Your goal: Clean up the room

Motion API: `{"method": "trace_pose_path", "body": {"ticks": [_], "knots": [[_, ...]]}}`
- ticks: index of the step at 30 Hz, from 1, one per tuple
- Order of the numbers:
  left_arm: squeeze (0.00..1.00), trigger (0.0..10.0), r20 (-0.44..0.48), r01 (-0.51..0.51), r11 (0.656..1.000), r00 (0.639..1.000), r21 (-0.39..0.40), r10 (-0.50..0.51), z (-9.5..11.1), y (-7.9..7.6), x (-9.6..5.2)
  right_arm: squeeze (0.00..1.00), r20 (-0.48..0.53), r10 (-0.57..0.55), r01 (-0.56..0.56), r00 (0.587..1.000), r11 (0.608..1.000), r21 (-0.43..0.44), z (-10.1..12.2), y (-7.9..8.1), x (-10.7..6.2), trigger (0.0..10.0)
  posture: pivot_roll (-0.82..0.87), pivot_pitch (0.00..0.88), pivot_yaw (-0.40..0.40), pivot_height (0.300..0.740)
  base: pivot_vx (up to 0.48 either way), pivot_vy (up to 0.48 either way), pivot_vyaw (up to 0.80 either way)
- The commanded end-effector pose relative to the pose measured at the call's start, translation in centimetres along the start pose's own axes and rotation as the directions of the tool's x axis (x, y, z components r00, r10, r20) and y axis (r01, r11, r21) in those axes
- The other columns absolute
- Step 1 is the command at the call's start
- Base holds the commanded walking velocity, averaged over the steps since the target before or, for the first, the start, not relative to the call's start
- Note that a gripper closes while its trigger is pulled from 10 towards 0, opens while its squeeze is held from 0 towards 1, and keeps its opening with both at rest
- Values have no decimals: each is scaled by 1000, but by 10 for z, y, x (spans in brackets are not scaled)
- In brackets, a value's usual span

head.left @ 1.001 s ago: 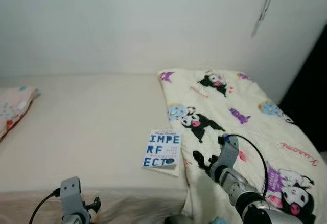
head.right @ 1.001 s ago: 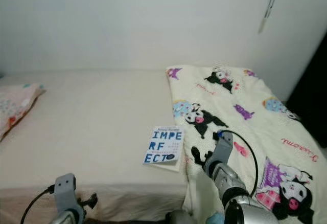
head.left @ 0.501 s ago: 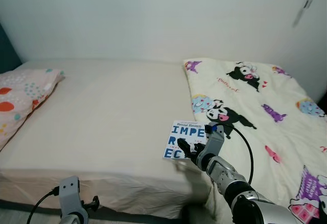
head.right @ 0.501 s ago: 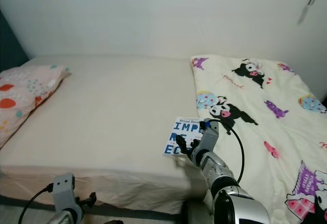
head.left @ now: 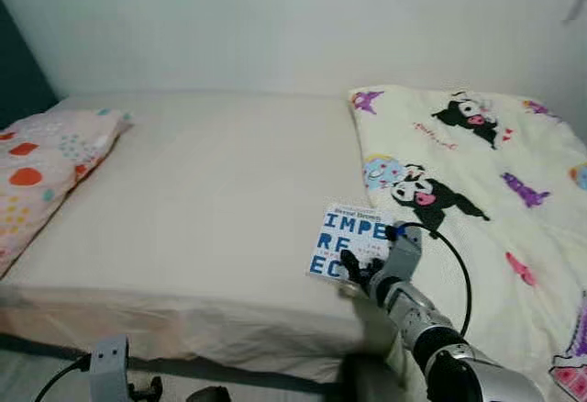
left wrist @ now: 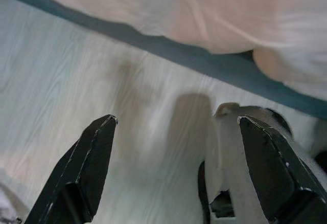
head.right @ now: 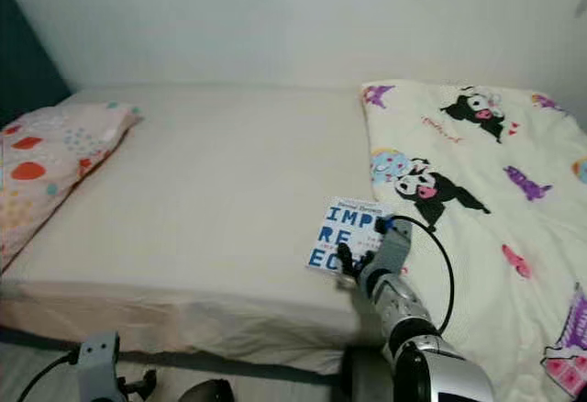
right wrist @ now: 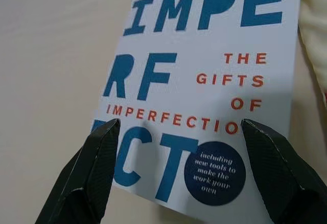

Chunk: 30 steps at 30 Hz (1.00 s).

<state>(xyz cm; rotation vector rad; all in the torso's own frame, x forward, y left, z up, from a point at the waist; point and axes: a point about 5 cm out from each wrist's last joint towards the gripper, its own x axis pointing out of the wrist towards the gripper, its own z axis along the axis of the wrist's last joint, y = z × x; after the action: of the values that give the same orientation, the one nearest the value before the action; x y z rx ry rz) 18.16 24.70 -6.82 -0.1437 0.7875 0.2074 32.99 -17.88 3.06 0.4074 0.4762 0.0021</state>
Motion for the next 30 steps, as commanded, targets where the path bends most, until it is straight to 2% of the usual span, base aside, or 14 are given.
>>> {"method": "trace_pose_path", "body": {"ticks": [1, 3, 5, 10, 19, 22, 24, 26, 28, 29, 30], "knots": [[0, 10000, 1, -8, 999, 1000, 33, 8, 0, 9, -2, 0, -10, -34, 34, 999, 999, 41, -6, -6, -2, 10000, 99, 117, 53, 535, 0, 0, 0], [0, 10000, -7, 11, 998, 1000, 65, -11, -4, 9, -4, 0, -25, -126, 128, 992, 987, 98, -9, -20, -6, 10000, 117, 135, 63, 535, 0, 0, 0], [0, 10000, -7, 11, 998, 1000, 65, -11, -4, 9, -4, 0, -25, -126, 128, 992, 987, 98, -9, -20, -6, 10000, 117, 135, 63, 535, 0, 0, 0], [0, 10000, -15, 26, 996, 1000, 82, -25, -10, 10, -7, 0, -72, -227, 232, 971, 970, 69, -17, -31, -10, 10000, 116, 153, 68, 535, 0, 0, 0], [0, 10000, -30, 30, 995, 999, 92, -28, -17, 12, -10, 0, -91, -262, 271, 961, 957, 105, -18, -38, -12, 10000, 115, 176, 73, 535, 0, 0, 0], [0, 10000, -33, 33, 995, 999, 98, -30, -19, 13, -11, 0, -86, -256, 266, 963, 953, 147, -17, -39, -12, 10000, 116, 182, 75, 535, 0, 0, 0], [0, 10000, -33, 35, 994, 999, 107, -32, -20, 13, -11, 0, -52, -205, 212, 977, 947, 243, -11, -35, -11, 10000, 122, 187, 77, 535, 0, 0, 0], [0, 10000, -32, 36, 993, 999, 109, -33, -20, 14, -11, 0, -42, -193, 197, 980, 944, 265, -10, -34, -10, 10000, 122, 187, 77, 535, 0, 0, 0], [0, 10000, -28, 41, 992, 999, 121, -38, -20, 16, -13, 0, -9, -154, 147, 988, 918, 368, -7, -32, -10, 10000, 145, 212, 85, 535, 0, 0, 0], [0, 10000, -28, 41, 992, 999, 121, -38, -20, 16, -13, 0, -9, -154, 147, 988, 918, 368, -7, -32, -10, 10000, 145, 212, 85, 535, 0, 0, 0], [0, 10000, -26, 46, 990, 999, 134, -43, -21, 17, -14, 0, 4, -142, 127, 990, 896, 426, -7, -33, -10, 10000, 151, 217, 86, 535, 0, 0, 0]]}}
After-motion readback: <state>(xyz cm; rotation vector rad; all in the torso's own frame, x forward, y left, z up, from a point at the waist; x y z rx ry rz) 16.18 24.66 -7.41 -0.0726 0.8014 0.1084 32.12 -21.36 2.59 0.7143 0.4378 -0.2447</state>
